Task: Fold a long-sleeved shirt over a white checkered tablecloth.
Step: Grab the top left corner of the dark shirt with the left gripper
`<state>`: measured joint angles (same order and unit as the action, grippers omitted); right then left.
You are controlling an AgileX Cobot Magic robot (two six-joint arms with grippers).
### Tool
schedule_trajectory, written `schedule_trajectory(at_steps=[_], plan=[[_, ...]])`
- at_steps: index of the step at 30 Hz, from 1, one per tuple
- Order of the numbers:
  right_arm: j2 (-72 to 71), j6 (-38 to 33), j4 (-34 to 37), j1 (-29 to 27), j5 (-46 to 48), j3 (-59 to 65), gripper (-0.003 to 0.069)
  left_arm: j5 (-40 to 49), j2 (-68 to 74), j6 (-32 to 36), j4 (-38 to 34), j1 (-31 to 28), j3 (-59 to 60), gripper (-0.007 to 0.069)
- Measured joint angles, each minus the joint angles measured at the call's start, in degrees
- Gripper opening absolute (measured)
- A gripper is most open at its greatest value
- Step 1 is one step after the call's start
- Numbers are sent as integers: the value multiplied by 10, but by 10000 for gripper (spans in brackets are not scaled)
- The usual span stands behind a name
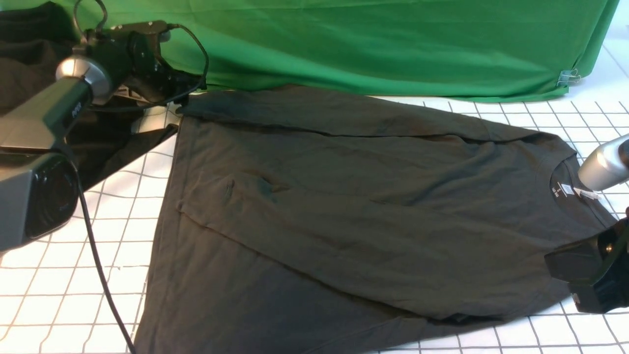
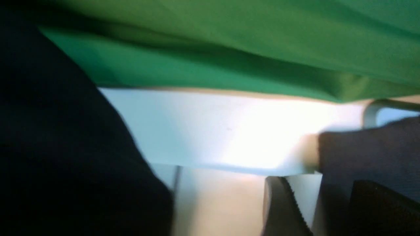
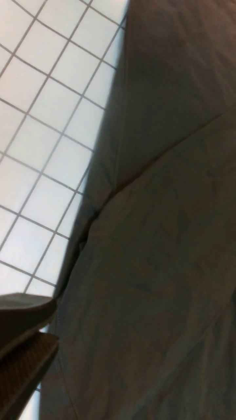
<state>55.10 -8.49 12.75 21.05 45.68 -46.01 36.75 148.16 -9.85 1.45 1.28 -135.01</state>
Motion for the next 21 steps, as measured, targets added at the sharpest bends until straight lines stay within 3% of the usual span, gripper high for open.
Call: schedule_trajectory(at_steps=[6, 21], plan=[[0, 0, 0, 0, 0, 0, 84, -1, 2, 41, -25, 0, 0, 296], [0, 7, 0, 0, 0, 0, 85, 30, 2, 42, -66, -2, -1, 296]])
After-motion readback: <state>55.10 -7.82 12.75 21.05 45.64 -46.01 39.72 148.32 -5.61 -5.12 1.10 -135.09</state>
